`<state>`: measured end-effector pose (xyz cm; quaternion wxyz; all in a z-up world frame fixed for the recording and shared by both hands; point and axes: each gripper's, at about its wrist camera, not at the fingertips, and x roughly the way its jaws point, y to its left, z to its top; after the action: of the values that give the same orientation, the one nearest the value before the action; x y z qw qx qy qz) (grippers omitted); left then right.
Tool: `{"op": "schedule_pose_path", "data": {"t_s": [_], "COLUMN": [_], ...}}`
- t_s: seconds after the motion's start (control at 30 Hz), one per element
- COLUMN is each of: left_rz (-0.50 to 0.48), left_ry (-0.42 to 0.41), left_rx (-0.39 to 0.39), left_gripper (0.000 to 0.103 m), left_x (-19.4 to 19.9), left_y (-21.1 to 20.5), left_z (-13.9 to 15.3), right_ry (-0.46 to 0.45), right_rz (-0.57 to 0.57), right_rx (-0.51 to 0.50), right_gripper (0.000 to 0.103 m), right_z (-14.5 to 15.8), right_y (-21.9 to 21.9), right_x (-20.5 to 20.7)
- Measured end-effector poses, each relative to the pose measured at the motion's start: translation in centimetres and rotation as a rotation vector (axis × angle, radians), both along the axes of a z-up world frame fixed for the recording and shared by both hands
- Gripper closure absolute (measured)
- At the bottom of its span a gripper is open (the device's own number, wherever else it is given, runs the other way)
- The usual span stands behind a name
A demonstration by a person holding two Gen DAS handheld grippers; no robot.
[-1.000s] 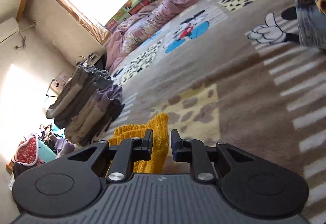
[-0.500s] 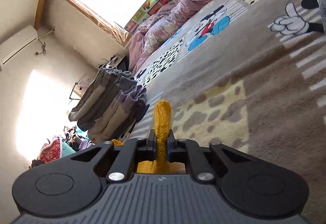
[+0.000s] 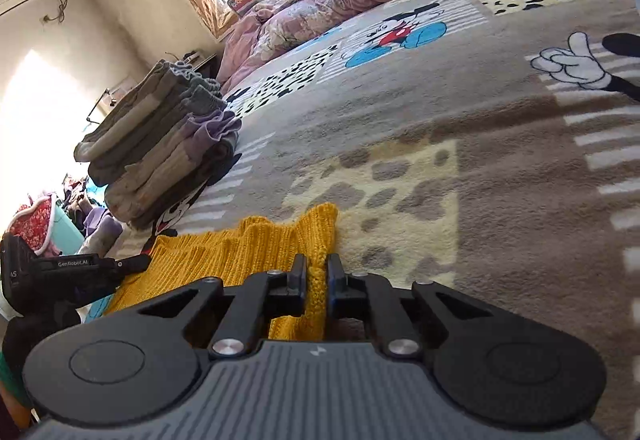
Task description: Fold clothes
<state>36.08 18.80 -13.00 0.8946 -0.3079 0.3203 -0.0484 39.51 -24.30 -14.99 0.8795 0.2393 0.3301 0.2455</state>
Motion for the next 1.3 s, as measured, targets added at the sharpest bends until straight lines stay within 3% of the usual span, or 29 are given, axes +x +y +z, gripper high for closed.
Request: {"op": "schedule_pose_path", "data": {"t_s": [0.07, 0.13, 0.17, 0.2, 0.23, 0.37, 0.43, 0.47, 0.53, 0.63, 0.7, 0.73, 0.77, 0.8, 0.9, 0.93, 1.0, 1.07, 1.17, 1.23, 1.3], "left_rz": [0.004, 0.004, 0.000, -0.004, -0.008, -0.025, -0.033, -0.034, -0.044, -0.075, -0.094, -0.100, -0.102, -0.095, -0.071, -0.062, -0.044, -0.034, -0.024, -0.004, -0.013], "left_ry": [0.066, 0.064, 0.054, 0.044, 0.034, -0.006, -0.019, -0.001, 0.010, -0.002, -0.003, -0.007, -0.023, -0.038, -0.056, -0.022, 0.037, 0.040, 0.015, -0.022, -0.053], "left_rx": [0.024, -0.004, 0.012, 0.028, 0.044, 0.109, 0.138, 0.142, 0.149, 0.153, 0.165, 0.164, 0.154, 0.143, 0.073, 0.083, 0.093, 0.066, 0.054, 0.097, 0.111], "left_gripper": [0.093, 0.091, 0.084, 0.075, 0.070, 0.064, 0.061, 0.055, 0.055, 0.056, 0.083, 0.087, 0.097, 0.098, 0.098, 0.098, 0.096, 0.089, 0.078, 0.077, 0.078], "left_x": [0.6, 0.6, 0.5, 0.4, 0.4, 0.1, 0.0, 0.2, 0.3, 0.3, 0.3, 0.3, 0.1, 0.0, 0.0, 0.2, 0.7, 0.6, 0.2, -0.2, -0.5], "left_y": [0.1, 0.5, 0.2, -0.1, -0.3, -1.4, -1.9, -2.2, -2.5, -2.9, -3.2, -3.3, -3.3, -3.2, -2.4, -2.4, -2.2, -1.7, -1.1, -1.1, -1.2], "left_z": [-0.9, -1.1, -0.8, -0.5, -0.2, 1.1, 1.5, 1.1, 0.6, 0.5, 0.3, 0.3, 0.4, 0.6, 0.8, 0.3, -0.7, -0.5, 0.1, 0.9, 1.5], "right_ry": [0.000, 0.037, 0.046, 0.044, 0.021, -0.144, -0.115, -0.082, -0.040, -0.065, -0.068, -0.058, -0.048, -0.037, -0.006, 0.011, 0.072, 0.076, 0.052, 0.040, 0.029], "right_rz": [-0.042, -0.061, -0.079, -0.094, -0.102, -0.016, -0.014, -0.039, -0.073, 0.031, 0.091, 0.083, 0.074, 0.066, -0.045, -0.080, -0.110, -0.111, -0.106, -0.104, -0.087], "right_rx": [-0.025, -0.095, -0.109, -0.115, -0.125, -0.178, -0.249, -0.248, -0.241, -0.228, -0.202, -0.163, -0.124, -0.085, 0.121, 0.153, 0.130, 0.088, 0.043, 0.022, -0.008], "right_gripper": [0.092, 0.092, 0.096, 0.094, 0.087, 0.083, 0.056, 0.056, 0.056, 0.056, 0.062, 0.072, 0.076, 0.089, 0.091, 0.090, 0.090, 0.090, 0.085, 0.075, 0.074], "right_z": [0.1, -0.7, -0.9, -0.7, -0.2, 2.3, 2.0, 1.2, 0.1, 0.6, 0.6, 0.3, 0.0, -0.2, -0.2, -0.5, -1.8, -2.1, -1.4, -1.1, -0.8], "right_y": [-0.7, -0.6, -0.8, -0.9, -0.8, 1.2, 2.4, 2.2, 1.9, 2.9, 3.5, 3.0, 2.6, 2.2, -1.6, -2.4, -2.5, -1.9, -1.3, -1.0, -0.6], "right_x": [0.1, 0.6, 0.6, 0.6, 0.4, -0.9, -0.5, 0.0, 0.7, 1.5, 2.0, 2.2, 2.4, 2.6, 2.8, 2.9, 3.3, 3.4, 3.3, 3.2, 3.0]}}
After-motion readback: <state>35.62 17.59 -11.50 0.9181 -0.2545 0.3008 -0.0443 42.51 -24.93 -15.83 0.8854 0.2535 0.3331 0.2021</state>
